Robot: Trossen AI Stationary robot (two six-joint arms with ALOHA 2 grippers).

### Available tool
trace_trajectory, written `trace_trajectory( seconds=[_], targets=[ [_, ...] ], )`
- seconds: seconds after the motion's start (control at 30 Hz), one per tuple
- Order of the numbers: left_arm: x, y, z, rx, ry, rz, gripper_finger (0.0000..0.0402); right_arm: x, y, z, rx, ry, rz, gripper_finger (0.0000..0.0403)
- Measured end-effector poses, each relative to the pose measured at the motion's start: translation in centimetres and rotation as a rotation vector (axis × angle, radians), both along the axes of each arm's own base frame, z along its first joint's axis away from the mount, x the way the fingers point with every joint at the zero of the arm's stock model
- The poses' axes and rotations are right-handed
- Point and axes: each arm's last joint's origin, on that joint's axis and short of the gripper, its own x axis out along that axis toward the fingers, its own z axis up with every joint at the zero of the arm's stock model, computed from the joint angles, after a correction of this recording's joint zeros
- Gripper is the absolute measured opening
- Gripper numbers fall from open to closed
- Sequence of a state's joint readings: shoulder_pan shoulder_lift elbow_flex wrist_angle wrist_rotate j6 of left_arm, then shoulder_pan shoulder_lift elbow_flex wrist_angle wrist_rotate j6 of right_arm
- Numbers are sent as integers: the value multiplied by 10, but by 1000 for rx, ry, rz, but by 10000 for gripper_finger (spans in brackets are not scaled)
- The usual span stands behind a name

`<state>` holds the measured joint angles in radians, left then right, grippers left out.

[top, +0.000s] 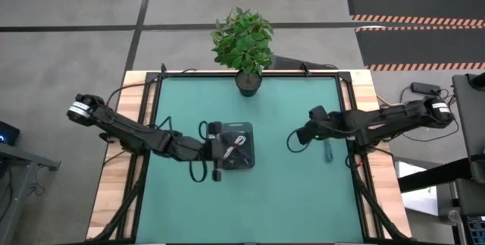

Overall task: Pick and place USB-C Cables
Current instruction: Put the blue charger cable into the black bin

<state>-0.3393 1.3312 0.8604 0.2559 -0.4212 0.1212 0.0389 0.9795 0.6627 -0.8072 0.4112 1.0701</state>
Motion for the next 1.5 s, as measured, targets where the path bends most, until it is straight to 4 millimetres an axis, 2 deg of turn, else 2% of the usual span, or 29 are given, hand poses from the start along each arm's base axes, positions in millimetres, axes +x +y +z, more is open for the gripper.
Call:
trace_trajectory(
  seconds=[0.23, 0.4, 0.63, 0.97, 1.13, 1.33, 1.5],
  targets=[
    [-11, 4, 15, 18, -52, -2, 142, -2, -15, -22, 185, 332, -120, 63],
    [-17, 6, 24, 22, -84, -1, 142, -4, -20, -34, 264, 466, -160, 63],
    [-20, 7, 26, 22, -84, -1, 142, -4, -19, -35, 277, 487, -162, 70],
    [-24, 9, 25, 29, -48, -1, 142, -5, -19, -43, 284, 528, -245, 147],
    [-24, 9, 25, 27, -48, -1, 142, -3, -19, -50, 283, 563, -270, 171],
    [-24, 9, 24, 31, -33, -1, 142, 4, -20, -63, 282, 586, -259, 177],
    [-24, 9, 24, 31, -33, -1, 142, 9, -22, -72, 285, 604, -234, 164]
  ],
)
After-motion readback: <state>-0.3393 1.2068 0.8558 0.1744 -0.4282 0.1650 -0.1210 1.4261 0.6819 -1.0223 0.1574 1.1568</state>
